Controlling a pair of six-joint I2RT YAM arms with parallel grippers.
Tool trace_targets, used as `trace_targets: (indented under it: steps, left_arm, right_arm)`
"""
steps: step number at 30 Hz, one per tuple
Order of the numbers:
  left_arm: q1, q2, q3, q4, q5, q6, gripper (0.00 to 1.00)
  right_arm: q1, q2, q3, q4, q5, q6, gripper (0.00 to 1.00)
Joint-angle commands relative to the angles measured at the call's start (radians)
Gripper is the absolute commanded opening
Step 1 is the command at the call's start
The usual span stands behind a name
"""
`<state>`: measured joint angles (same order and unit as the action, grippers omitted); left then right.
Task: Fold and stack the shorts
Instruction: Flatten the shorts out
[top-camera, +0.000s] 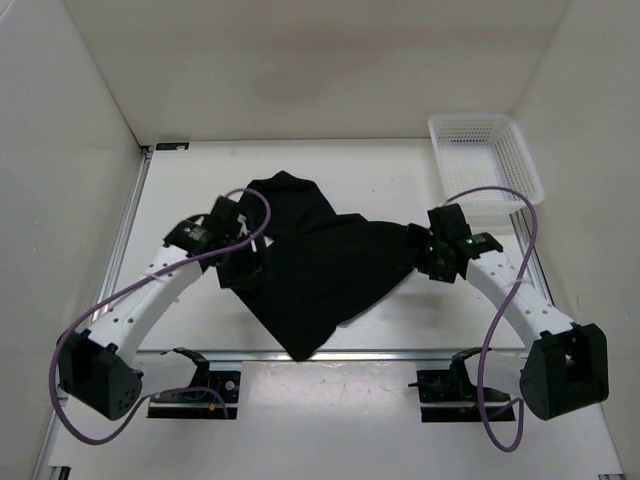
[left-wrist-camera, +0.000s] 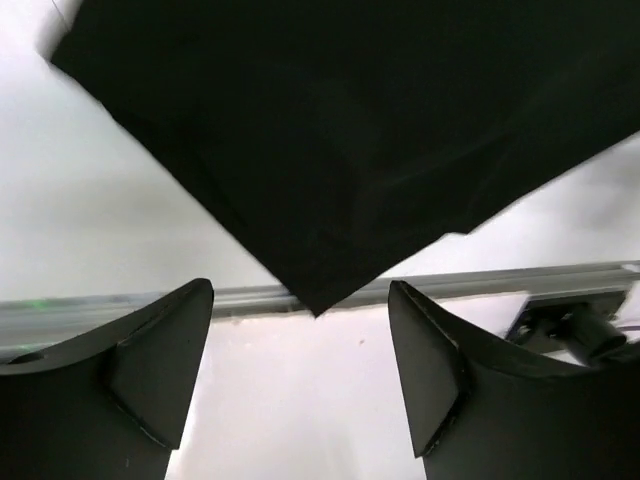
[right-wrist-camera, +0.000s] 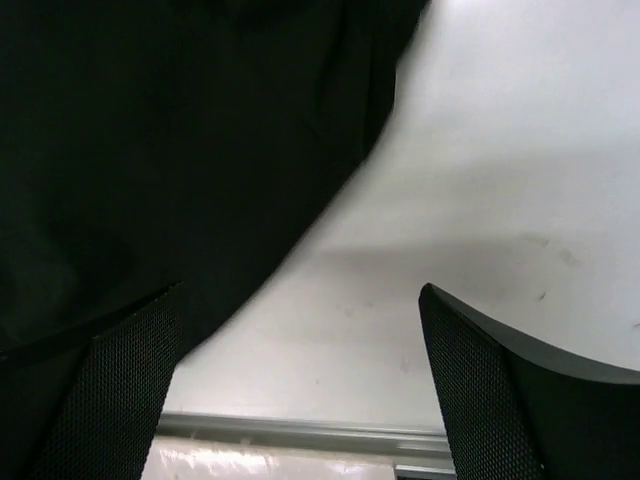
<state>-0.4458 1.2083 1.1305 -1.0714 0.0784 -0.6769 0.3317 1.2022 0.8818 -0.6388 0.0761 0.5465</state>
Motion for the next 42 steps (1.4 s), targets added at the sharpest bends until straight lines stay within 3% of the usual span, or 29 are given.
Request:
trace_targets:
  steps: [1, 6, 12, 16, 17, 23, 28, 31, 34, 35, 36, 38, 40, 42]
  left_arm:
    - [-0.059, 0.053, -0.162, 0.151, 0.049, -0.159, 0.83]
    - [-0.079, 0.209, -0.187, 0.205, -0.003, -0.19, 0.86]
    - [0.048, 0.368, -0.178, 0.214, -0.134, -0.139, 0.66]
    - [0.143, 0.45, -0.115, 0.226, -0.134, -0.089, 0.34]
    - [0.159, 0.47, -0.082, 0.226, -0.134, -0.064, 0.12]
    - [0.306, 0.612, 0.078, 0.191, -0.134, 0.002, 0.1]
    - [0.421, 0.755, 0.403, 0.066, -0.178, 0.037, 0.1]
    - [0.433, 0.809, 0.641, -0.024, -0.256, 0.059, 0.1]
    - [0.443, 0.756, 0.739, -0.114, -0.267, 0.083, 0.3]
    - [0.443, 0.713, 0.717, -0.114, -0.244, 0.094, 0.45]
    - [0.443, 0.661, 0.613, -0.093, -0.221, 0.094, 0.69]
    - [0.434, 0.466, 0.45, -0.053, -0.132, 0.094, 0.88]
    - [0.433, 0.284, 0.186, -0.003, -0.073, 0.077, 0.94]
    - [0.433, 0.19, 0.033, 0.007, -0.048, 0.048, 0.94]
  right_arm:
    - [-0.022, -0.046, -0.069, 0.106, -0.139, 0.066, 0.98]
    - [-0.066, -0.036, -0.066, 0.126, -0.174, 0.092, 0.96]
    - [-0.085, -0.046, 0.017, 0.068, -0.16, 0.04, 0.98]
    - [-0.115, -0.046, 0.042, 0.057, -0.182, 0.0, 1.0]
    - [-0.131, -0.046, 0.042, 0.057, -0.194, 0.0, 1.0]
    - [-0.204, -0.036, 0.032, 0.057, -0.271, 0.009, 1.0]
    - [-0.223, -0.067, 0.051, 0.01, -0.237, -0.009, 1.0]
    - [-0.223, -0.09, 0.051, 0.001, -0.214, -0.01, 1.0]
    - [-0.223, -0.116, 0.017, -0.009, -0.214, -0.01, 0.95]
    - [-0.223, -0.131, 0.005, -0.009, -0.232, 0.006, 0.93]
    - [-0.223, -0.141, -0.009, 0.016, -0.246, 0.006, 0.92]
    - [-0.223, -0.141, -0.046, 0.03, -0.28, 0.015, 0.84]
    - [-0.223, -0.141, -0.072, 0.071, -0.306, 0.039, 0.82]
    - [-0.223, -0.141, -0.115, 0.097, -0.306, 0.084, 0.82]
